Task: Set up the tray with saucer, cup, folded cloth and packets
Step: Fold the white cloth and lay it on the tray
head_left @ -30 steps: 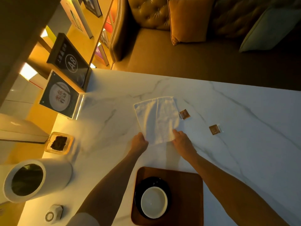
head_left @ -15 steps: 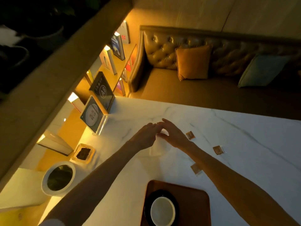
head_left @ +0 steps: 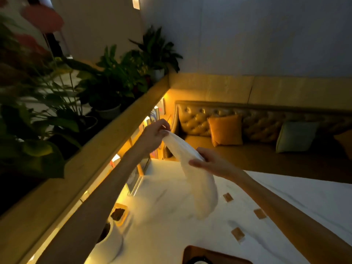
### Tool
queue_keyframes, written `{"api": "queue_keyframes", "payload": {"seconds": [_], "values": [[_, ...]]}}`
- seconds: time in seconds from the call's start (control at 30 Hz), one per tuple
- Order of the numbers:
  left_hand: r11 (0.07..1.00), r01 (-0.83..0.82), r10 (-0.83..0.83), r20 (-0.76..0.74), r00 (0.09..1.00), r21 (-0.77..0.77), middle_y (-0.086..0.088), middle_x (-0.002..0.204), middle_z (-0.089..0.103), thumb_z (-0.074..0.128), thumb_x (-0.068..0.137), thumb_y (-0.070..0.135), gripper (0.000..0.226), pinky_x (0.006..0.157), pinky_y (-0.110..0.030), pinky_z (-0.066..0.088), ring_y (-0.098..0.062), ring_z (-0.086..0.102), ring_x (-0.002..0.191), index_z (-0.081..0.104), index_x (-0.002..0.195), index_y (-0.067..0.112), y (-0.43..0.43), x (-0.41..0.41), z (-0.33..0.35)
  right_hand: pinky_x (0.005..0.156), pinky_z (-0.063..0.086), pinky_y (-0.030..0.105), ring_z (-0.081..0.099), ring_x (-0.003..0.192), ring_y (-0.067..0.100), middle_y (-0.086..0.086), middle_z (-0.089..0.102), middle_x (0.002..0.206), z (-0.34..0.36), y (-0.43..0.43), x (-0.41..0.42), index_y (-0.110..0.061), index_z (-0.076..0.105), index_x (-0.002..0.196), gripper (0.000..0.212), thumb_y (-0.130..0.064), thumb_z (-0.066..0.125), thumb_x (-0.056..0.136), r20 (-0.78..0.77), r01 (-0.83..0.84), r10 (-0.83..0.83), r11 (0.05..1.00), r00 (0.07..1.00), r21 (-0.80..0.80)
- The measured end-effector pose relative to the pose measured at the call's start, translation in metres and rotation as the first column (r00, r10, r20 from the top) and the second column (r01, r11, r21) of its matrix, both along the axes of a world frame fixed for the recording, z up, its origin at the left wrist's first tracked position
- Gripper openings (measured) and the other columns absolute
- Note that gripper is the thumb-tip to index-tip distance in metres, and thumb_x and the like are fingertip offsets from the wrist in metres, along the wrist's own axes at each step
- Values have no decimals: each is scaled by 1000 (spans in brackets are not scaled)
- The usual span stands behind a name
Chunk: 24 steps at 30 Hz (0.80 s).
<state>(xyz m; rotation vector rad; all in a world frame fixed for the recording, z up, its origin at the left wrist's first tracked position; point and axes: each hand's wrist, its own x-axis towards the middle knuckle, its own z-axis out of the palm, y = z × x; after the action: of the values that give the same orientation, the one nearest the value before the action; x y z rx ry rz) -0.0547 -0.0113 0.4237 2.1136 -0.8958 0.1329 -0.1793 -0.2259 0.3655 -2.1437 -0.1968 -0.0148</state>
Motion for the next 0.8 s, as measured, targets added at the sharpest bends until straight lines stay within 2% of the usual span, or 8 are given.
{"api": "queue_keyframes", "payload": {"seconds": [0.1, 0.13, 0.23, 0.3, 0.4, 0.57, 0.63, 0.8], "values": [[992, -56, 68, 102, 992, -112, 12, 83, 58, 55, 92, 13, 23, 74, -14, 43, 1, 59, 83, 57, 88, 36, 25, -1, 27, 72, 60, 33, 66, 90, 16, 0, 62, 100, 30, -15, -30, -23, 60, 109, 31, -44, 61, 87, 23, 2, -2, 1000, 1000, -6], [988, -71, 86, 107, 991, -138, 15, 82, 57, 54, 92, 19, 26, 74, -15, 45, 1, 61, 82, 54, 85, 45, 31, -3, 33, 74, 58, 37, 66, 91, 21, 6, 62, 102, 40, -19, -40, -19, 61, 110, 33, -43, 61, 88, 33, 9, -9, 1000, 999, 7], [981, -82, 92, 50, 995, -173, 6, 84, 57, 52, 92, 32, 24, 69, -37, 52, -19, 63, 81, 52, 84, 54, 40, -6, 46, 72, 56, 36, 66, 89, 28, 13, 63, 100, 72, -29, -63, -11, 62, 108, 34, -40, 59, 90, 102, 17, -25, 997, 994, 81], [974, -58, 61, 5, 998, -220, 6, 86, 58, 55, 93, 30, 25, 64, -35, 52, -16, 64, 79, 53, 87, 55, 38, -12, 54, 73, 58, 36, 68, 89, 28, 13, 65, 100, 93, -32, -74, -8, 62, 109, 38, -40, 59, 89, 151, 44, -66, 988, 986, 148], [947, -57, 27, -96, 995, -315, 4, 90, 62, 61, 93, 25, 26, 66, -35, 54, -20, 67, 84, 57, 86, 49, 27, -28, 68, 78, 57, 41, 68, 90, 29, 13, 67, 102, 118, -39, -85, -14, 66, 110, 41, -46, 62, 85, 160, 115, -161, 958, 974, 263], [876, -86, -105, -360, 927, -475, -14, 99, 67, 64, 92, 21, 7, 76, -39, 59, -28, 69, 89, 63, 98, 21, 13, -49, 79, 84, 57, 38, 67, 95, 28, 8, 67, 101, 142, -56, -101, -15, 69, 106, 39, -48, 59, 88, 156, 167, -244, 905, 957, 391], [862, -66, -157, -389, 908, -502, -19, 104, 69, 65, 91, 24, 19, 83, -45, 58, -31, 71, 92, 65, 106, 13, 12, -57, 79, 82, 59, 38, 69, 95, 25, 4, 70, 99, 148, -62, -108, -21, 71, 105, 32, -46, 59, 89, 189, 228, -314, 899, 930, 375], [869, -113, -94, -386, 918, -481, -12, 100, 72, 65, 90, 26, 21, 60, -24, 59, -22, 73, 82, 67, 106, 11, 2, -76, 75, 72, 58, 30, 67, 94, 22, 1, 65, 112, 153, -67, -122, -32, 66, 114, 24, -27, 50, 96, 235, 317, -433, 857, 870, 407]]}}
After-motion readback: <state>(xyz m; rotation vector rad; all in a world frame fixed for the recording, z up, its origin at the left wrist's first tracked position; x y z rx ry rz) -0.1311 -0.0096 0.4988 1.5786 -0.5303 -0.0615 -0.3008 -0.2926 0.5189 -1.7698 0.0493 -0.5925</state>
